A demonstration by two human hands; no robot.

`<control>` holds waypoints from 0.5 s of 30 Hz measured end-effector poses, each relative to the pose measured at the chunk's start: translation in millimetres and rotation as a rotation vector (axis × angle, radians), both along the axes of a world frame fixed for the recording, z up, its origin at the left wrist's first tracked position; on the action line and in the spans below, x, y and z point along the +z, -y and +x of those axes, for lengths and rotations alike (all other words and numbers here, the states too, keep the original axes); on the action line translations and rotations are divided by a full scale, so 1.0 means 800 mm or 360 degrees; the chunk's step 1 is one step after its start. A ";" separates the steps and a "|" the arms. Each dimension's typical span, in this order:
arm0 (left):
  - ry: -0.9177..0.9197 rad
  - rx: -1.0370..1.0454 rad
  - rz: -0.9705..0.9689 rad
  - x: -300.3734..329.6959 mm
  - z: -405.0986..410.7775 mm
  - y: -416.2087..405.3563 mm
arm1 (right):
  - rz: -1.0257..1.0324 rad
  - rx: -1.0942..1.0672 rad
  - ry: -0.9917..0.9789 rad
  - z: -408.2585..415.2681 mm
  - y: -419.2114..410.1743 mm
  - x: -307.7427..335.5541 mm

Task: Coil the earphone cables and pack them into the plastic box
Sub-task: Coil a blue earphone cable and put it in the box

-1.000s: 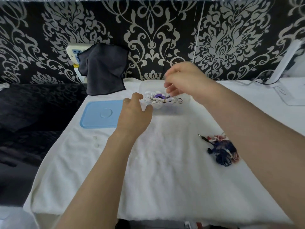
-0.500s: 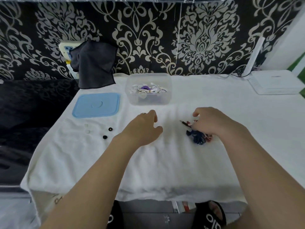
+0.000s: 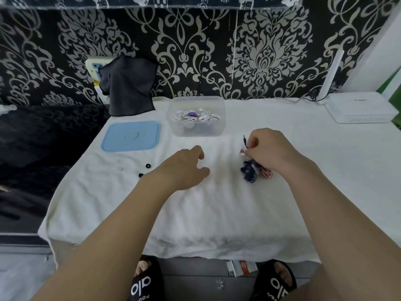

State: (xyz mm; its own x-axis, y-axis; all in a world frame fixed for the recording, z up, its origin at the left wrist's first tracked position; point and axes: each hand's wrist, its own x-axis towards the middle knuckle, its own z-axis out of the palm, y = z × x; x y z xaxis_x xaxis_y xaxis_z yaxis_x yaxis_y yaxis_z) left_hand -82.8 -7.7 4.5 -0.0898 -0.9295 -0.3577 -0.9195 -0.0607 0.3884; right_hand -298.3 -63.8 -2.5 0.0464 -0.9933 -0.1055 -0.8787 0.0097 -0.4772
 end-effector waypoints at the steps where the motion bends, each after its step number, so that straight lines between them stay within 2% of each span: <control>1: -0.0012 0.0008 -0.0005 0.001 0.001 0.000 | -0.0028 0.0003 0.0045 0.002 0.000 0.001; 10: 0.0030 -0.0010 0.0057 0.002 0.010 -0.008 | 0.0038 0.0175 0.0159 0.025 -0.001 0.004; 13: 0.0029 -0.0012 0.0070 0.003 0.010 -0.008 | 0.0213 0.0355 -0.0070 0.030 -0.010 0.007; 15: 0.0030 -0.0018 0.0073 0.004 0.010 -0.008 | 0.0355 0.0489 -0.0395 0.034 -0.016 0.006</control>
